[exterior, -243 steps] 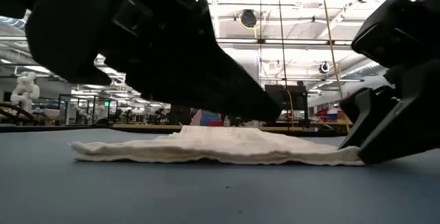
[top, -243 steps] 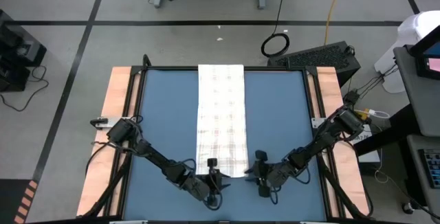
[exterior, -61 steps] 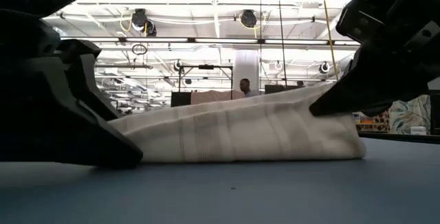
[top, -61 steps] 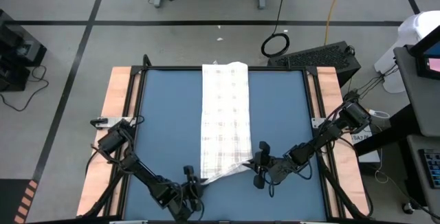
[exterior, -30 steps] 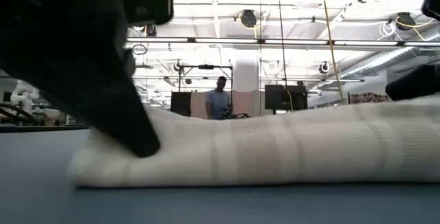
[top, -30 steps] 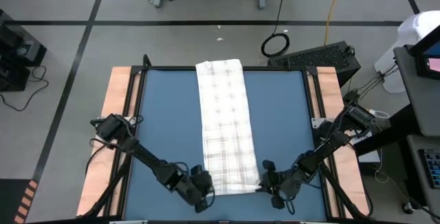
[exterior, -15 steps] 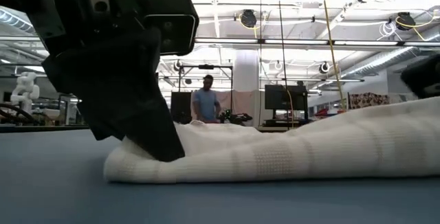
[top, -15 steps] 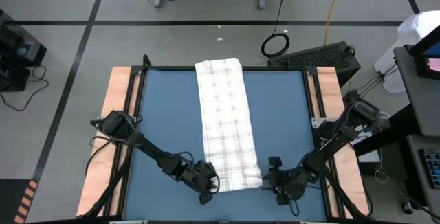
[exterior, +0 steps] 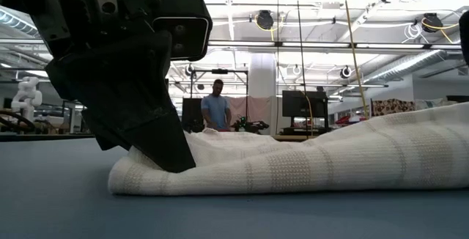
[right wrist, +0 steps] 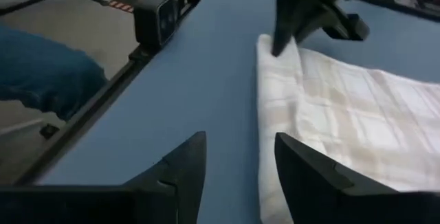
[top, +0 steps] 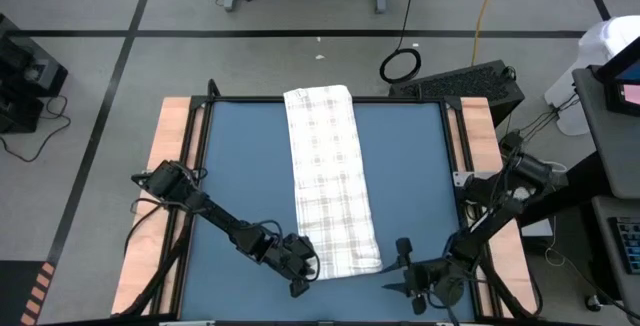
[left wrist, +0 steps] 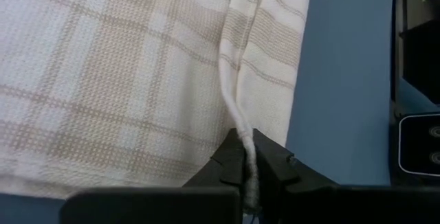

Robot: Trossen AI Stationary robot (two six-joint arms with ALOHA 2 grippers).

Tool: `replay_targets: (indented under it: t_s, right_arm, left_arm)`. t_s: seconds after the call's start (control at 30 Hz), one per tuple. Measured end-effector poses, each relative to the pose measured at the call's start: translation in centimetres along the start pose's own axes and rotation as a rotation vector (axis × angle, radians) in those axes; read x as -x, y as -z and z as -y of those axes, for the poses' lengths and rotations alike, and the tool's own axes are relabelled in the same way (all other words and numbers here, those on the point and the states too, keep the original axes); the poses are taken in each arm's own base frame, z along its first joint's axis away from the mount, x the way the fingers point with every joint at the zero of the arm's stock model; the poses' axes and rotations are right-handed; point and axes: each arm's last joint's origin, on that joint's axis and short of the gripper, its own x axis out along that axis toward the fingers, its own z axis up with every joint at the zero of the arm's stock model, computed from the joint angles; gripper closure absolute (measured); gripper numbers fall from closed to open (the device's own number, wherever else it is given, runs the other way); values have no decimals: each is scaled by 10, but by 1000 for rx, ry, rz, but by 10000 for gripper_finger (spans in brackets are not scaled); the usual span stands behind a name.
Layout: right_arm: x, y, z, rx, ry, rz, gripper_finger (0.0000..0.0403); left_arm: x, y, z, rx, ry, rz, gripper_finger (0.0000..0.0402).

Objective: Roll towel into tight, uniform cylinder
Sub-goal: Roll the white towel

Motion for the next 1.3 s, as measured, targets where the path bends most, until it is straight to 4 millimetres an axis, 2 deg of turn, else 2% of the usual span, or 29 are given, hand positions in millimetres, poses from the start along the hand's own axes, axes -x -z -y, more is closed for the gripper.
replay_targets:
  t_s: [0.17,0.4,0.67,0.83,1.0,1.3]
  right_arm:
    - [-17,14,1,10,47,2,213]
    - [-27,26,6,4,132,-19,187]
    - [-41,38,18,-143,140,-96,197]
    - [-42,39,20,-262,150,-108,213]
    - [-42,40,20,-341,155,-108,233]
    - [-42,41,19,-397,128,-121,280]
  left_arm:
    - [0,0,0,1,0,-1,387]
    - [0,0,0,0,0,-1,387]
    - [0,0,0,-2,-3,3,387]
    - [0,0,-1,-16,-68,84,372]
    - [1,0,2,-19,-90,151,312]
    - [8,8,15,-171,-91,184,139]
